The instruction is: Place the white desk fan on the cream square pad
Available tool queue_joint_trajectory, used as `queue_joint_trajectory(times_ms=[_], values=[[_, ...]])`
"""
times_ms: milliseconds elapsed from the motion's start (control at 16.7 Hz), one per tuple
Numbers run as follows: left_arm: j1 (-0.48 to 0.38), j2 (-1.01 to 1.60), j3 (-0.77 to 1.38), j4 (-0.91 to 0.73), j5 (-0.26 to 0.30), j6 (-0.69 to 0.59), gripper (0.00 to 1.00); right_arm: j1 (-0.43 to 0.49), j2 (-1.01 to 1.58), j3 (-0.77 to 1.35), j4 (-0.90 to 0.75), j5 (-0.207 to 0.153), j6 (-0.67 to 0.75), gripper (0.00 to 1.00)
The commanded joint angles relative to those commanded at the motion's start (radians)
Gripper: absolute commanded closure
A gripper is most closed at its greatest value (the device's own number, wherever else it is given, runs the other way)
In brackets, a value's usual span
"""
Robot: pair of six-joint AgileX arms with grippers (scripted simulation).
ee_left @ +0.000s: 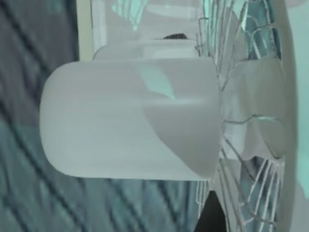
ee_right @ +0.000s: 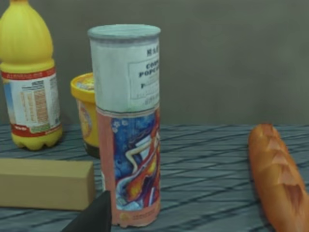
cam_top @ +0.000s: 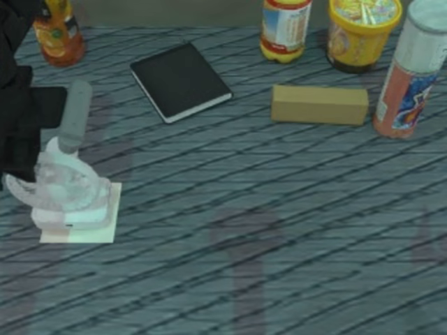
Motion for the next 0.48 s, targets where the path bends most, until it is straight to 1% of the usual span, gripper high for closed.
queue_joint_trajectory(times_ms=[480], values=[[0.0,0.0,0.0,0.0,0.0,0.0,0.32,0.0,0.0,0.0,0.0,0.0,0.0,0.0]])
